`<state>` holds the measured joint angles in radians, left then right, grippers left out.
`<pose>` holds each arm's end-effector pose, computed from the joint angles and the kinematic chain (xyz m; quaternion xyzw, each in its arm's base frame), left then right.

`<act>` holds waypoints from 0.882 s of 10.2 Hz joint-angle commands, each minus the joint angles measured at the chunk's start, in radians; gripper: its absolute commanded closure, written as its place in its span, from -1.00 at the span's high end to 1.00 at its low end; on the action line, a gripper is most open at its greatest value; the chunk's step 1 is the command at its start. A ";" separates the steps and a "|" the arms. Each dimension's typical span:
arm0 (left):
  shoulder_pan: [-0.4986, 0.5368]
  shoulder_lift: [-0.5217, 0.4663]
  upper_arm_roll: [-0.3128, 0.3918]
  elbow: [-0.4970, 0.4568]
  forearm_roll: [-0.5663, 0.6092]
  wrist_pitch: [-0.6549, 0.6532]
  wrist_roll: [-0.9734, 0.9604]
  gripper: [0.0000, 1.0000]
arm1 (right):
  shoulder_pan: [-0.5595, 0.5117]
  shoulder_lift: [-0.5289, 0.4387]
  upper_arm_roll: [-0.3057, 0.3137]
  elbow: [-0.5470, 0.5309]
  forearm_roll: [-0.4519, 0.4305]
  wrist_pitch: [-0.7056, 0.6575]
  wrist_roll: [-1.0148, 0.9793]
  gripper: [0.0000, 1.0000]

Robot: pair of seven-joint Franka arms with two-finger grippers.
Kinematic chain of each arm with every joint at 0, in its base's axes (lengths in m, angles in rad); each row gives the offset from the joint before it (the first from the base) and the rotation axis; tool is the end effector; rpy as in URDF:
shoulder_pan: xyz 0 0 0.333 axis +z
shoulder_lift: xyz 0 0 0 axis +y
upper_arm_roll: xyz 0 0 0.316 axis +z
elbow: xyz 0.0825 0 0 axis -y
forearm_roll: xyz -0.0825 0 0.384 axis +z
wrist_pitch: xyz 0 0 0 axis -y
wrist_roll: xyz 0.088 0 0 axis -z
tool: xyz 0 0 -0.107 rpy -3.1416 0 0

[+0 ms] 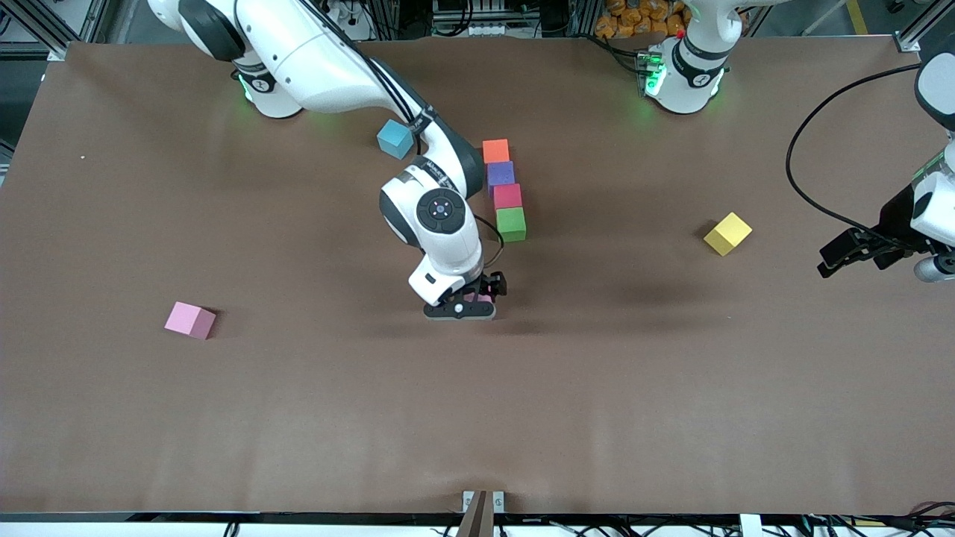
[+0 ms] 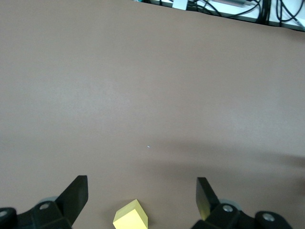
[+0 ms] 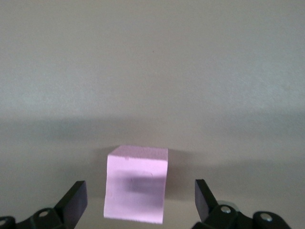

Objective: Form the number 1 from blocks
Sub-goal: 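Grasp the light pink block with the right gripper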

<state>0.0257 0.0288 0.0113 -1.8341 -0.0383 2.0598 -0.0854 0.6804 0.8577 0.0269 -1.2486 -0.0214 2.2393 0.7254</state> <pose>0.5900 0.0197 0.5272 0.9927 0.0681 0.0978 0.0199 0.5869 0.4935 0.2581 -0.9977 0.0083 -0.0496 0.0445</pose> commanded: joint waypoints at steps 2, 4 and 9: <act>-0.007 0.008 -0.016 0.030 -0.006 -0.032 0.111 1.00 | -0.004 0.076 0.014 0.083 0.000 -0.016 0.003 1.00; -0.010 0.013 -0.016 0.030 -0.006 -0.055 0.153 1.00 | -0.001 0.092 0.014 0.080 0.003 -0.010 0.038 1.00; -0.012 0.014 -0.022 0.027 -0.006 -0.075 0.196 1.00 | 0.011 0.116 0.016 0.078 0.001 -0.001 0.062 1.00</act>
<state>0.0172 0.0357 -0.0109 -1.8265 -0.0383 2.0116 0.0660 0.6889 0.9441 0.0370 -1.2100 -0.0205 2.2408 0.7682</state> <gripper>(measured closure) 0.000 0.000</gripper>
